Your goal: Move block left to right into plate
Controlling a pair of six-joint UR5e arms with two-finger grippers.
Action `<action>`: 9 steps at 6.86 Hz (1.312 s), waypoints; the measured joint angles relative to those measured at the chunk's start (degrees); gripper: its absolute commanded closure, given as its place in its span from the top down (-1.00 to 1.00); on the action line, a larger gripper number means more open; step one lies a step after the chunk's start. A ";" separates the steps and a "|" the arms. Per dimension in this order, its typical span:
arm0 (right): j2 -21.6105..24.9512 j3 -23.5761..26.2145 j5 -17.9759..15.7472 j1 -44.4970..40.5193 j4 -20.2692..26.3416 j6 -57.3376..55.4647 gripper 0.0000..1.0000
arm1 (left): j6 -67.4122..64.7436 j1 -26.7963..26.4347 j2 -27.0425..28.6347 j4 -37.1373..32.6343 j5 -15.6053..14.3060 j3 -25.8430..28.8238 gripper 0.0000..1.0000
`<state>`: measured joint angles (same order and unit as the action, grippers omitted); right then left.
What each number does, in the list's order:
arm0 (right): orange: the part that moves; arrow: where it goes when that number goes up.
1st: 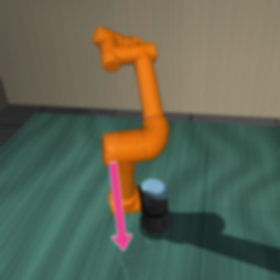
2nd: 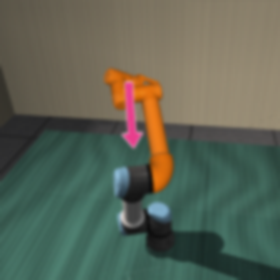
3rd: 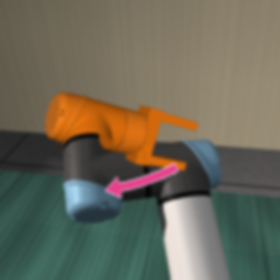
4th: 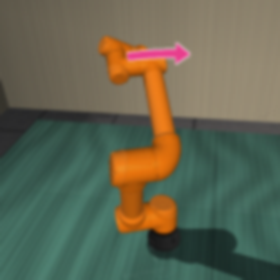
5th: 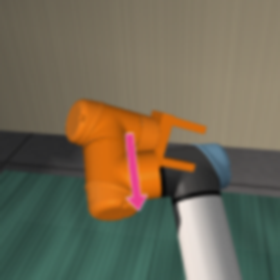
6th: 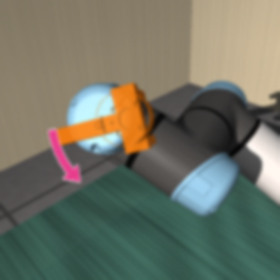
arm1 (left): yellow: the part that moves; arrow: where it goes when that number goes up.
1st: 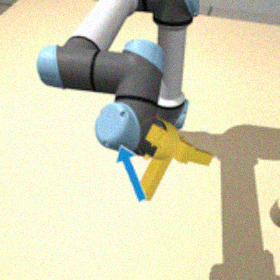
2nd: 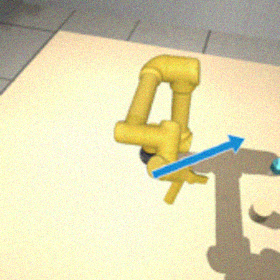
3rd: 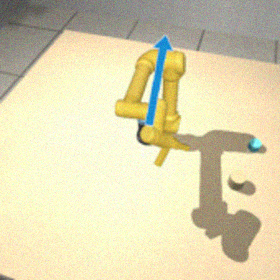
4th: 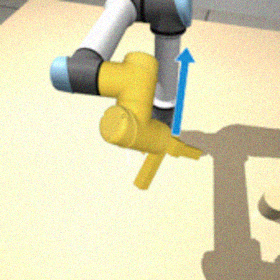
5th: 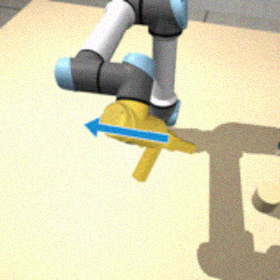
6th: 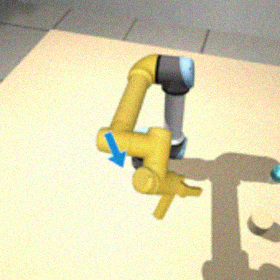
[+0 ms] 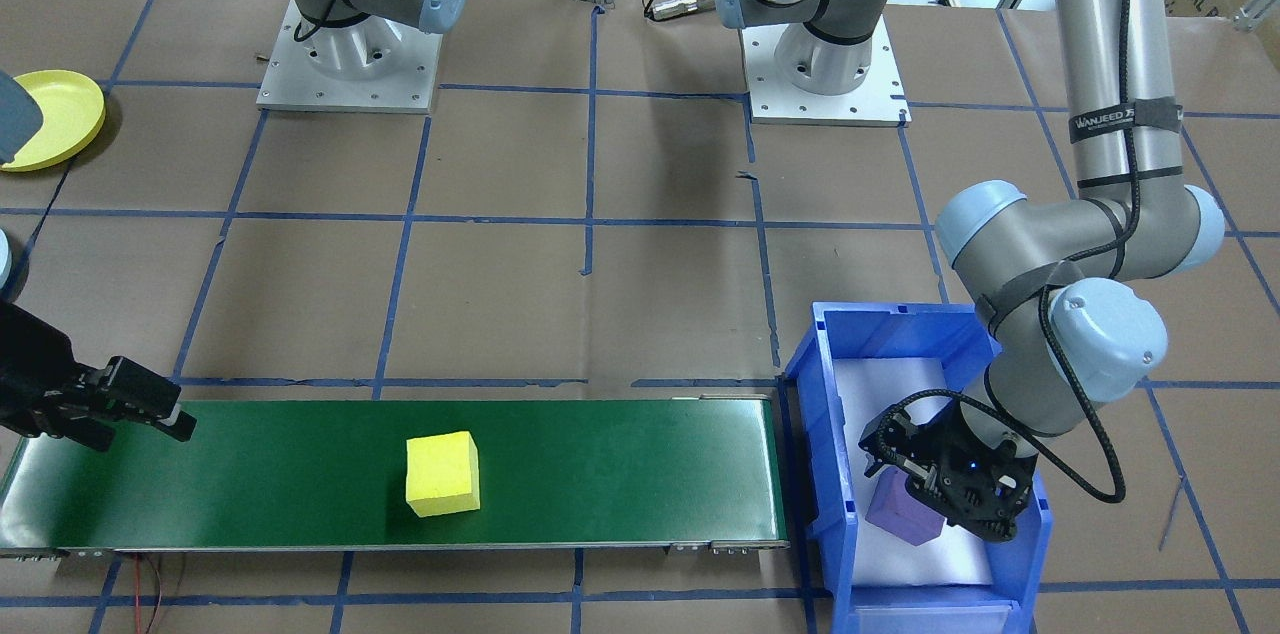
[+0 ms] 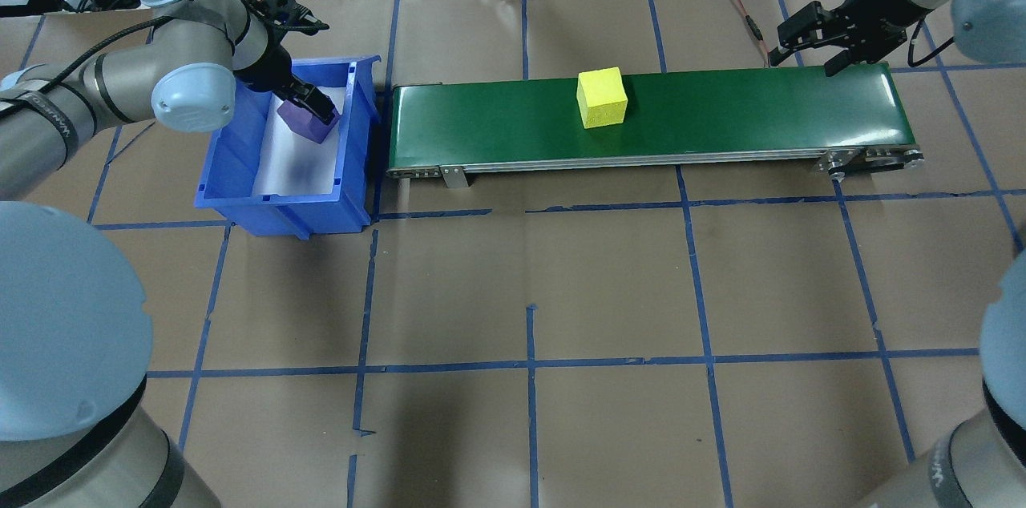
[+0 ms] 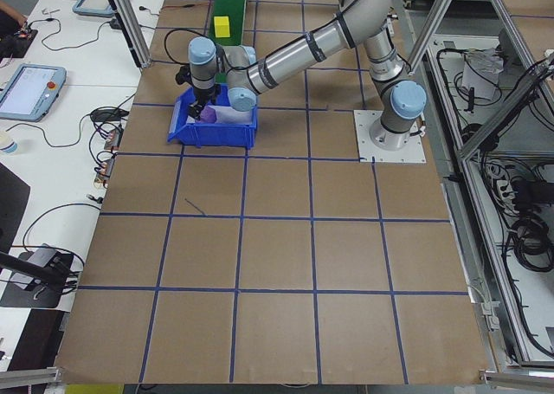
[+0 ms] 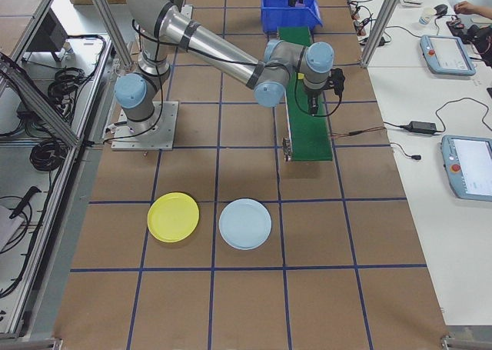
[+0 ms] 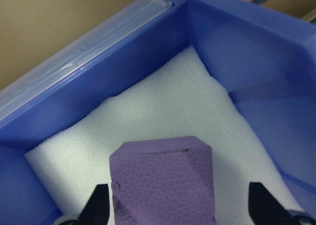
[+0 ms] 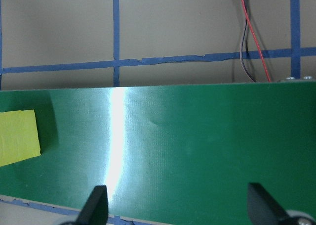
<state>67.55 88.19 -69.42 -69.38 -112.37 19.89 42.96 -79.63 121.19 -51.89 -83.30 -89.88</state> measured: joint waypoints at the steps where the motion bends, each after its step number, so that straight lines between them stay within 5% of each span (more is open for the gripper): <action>1: -0.05 0.06 0.07 0.02 -0.21 -0.08 1.00 | -0.41 0.00 0.08 0.00 -0.22 -0.33 0.15; 4: -0.21 0.23 0.32 0.03 -0.35 -0.24 1.00 | -3.37 0.00 -1.53 -0.06 -0.24 0.58 0.08; 9: -0.23 1.06 0.59 0.17 -0.36 -0.21 1.00 | -19.32 -3.65 -15.15 -4.94 -0.34 2.55 0.08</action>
<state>67.32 89.25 -68.83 -69.20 -112.73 19.69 23.64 -83.28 106.04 -56.82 -83.64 -87.33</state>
